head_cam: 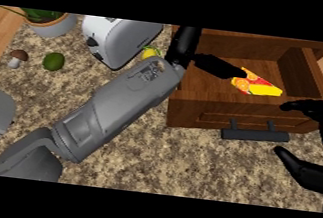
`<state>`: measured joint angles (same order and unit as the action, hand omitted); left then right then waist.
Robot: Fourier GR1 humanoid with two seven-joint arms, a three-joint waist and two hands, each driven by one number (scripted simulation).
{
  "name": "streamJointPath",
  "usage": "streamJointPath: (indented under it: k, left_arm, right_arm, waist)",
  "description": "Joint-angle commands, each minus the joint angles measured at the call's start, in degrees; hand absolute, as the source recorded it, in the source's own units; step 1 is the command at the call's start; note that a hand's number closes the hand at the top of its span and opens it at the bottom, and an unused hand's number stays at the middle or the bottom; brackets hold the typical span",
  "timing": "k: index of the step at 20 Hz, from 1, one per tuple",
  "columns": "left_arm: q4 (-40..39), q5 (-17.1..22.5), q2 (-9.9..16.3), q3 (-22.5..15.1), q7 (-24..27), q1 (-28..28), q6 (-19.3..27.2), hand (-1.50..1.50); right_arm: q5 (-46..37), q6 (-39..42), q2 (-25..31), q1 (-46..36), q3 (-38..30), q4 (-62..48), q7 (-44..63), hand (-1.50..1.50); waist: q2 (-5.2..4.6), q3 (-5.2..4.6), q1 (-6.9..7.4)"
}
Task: Pick up the cup, place it into the drawer and close the drawer
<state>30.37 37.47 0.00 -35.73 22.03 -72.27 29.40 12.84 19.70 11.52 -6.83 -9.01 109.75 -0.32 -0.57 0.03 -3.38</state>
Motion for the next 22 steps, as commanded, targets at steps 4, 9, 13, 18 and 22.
streamJointPath:
  k: [4,9,13,18,22]
  left_arm:
    - [1.48,1.45,3.06,4.8,-1.39,-0.9,-2.16,-1.5]
    - [7.93,1.58,6.53,6.83,-2.87,3.02,-2.67,-1.5]
    - [17.68,1.01,12.34,6.37,-7.62,8.71,-3.26,-1.5]
    - [28.22,0.29,16.76,7.64,-9.51,16.7,-2.13,-1.5]
    - [33.71,1.54,20.01,10.02,-9.39,22.48,-4.43,-1.5]
  right_arm:
    - [-3.94,5.79,6.15,5.52,1.44,6.78,1.55,1.5]
    - [-11.01,6.63,8.97,7.64,1.42,8.68,0.36,1.5]
    - [-19.85,2.95,5.65,8.37,5.58,5.42,-1.32,1.5]
    - [-26.53,-0.73,4.8,4.56,7.47,3.67,1.2,1.5]
    - [-36.37,-4.21,3.98,2.19,12.26,-4.25,-5.01,1.5]
  waist:
    - [0.66,-0.06,2.25]
    - [0.9,-0.06,3.2]
    - [1.11,-0.04,4.85]
    - [1.03,-0.05,5.08]
    - [0.81,-0.02,5.31]
